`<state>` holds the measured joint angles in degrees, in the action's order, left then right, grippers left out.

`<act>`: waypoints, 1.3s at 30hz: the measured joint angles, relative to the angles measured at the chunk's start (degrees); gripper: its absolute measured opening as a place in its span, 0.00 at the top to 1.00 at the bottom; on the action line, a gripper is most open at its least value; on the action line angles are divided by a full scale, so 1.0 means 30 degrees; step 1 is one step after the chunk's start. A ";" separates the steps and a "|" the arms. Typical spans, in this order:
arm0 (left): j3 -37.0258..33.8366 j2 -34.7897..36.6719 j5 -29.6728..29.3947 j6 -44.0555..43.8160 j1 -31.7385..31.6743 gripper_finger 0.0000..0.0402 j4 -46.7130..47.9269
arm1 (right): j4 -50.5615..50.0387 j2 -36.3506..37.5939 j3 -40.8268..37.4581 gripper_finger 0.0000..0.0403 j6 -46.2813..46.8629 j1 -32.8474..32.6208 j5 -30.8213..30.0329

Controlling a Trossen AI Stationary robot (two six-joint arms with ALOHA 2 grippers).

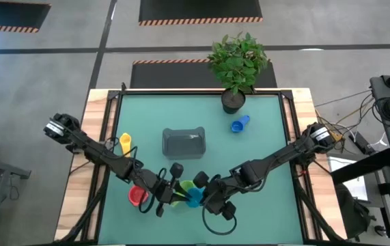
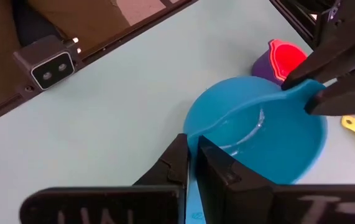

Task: Nest measuring cups in basket
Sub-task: Stack the light blue measuring cup on top of the red measuring cup

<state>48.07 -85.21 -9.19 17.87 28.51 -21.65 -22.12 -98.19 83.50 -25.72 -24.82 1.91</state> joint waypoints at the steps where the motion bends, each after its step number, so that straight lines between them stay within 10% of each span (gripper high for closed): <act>1: 0.0000 0.0000 0.0000 0.0000 0.0000 0.96 0.0002 | 0.0028 0.0000 0.0000 0.97 0.0303 0.0004 -0.0081; 39: -0.0007 0.1514 -0.0102 0.0349 0.0128 1.00 0.1378 | -0.0612 0.1760 0.0036 0.81 0.1863 0.0340 -0.0408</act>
<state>48.05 -80.67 -9.50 18.92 28.90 -17.52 -23.96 -92.91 83.61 -20.13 -23.80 0.69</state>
